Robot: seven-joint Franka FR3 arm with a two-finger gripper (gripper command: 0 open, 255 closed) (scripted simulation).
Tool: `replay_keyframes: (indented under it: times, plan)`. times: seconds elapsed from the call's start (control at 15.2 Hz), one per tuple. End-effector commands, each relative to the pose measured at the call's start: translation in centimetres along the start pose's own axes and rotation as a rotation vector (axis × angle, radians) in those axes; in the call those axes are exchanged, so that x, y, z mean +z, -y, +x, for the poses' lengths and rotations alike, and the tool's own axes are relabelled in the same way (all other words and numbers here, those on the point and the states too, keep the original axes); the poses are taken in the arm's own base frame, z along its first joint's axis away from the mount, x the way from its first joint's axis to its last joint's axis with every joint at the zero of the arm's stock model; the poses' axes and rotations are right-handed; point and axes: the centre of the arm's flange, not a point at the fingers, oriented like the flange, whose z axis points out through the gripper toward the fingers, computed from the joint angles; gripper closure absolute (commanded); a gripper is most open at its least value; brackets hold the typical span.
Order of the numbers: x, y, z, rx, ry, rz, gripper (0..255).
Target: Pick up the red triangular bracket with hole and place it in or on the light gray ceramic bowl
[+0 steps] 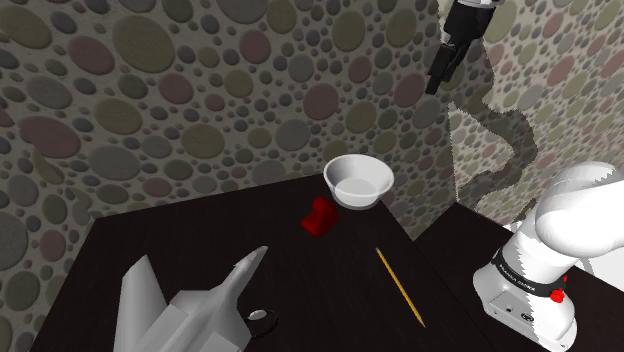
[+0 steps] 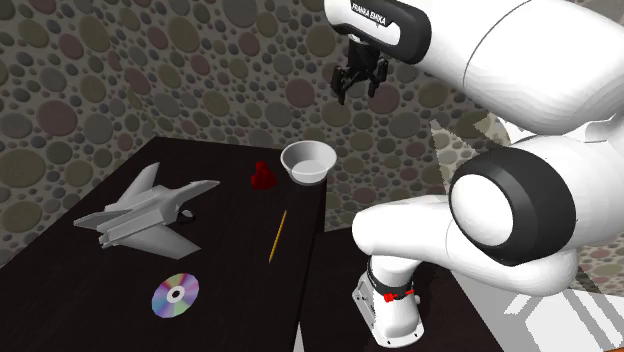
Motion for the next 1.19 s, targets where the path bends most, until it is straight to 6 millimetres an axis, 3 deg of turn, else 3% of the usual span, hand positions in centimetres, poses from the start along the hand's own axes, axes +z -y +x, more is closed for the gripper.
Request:
replay_keyframes:
  times: [0.0,1.12]
  plan:
    - [0.0,0.0,0.0,0.0,0.0,0.0,0]
    - [13.1,18.2,6.5,0.027,0.092,-0.044,0]
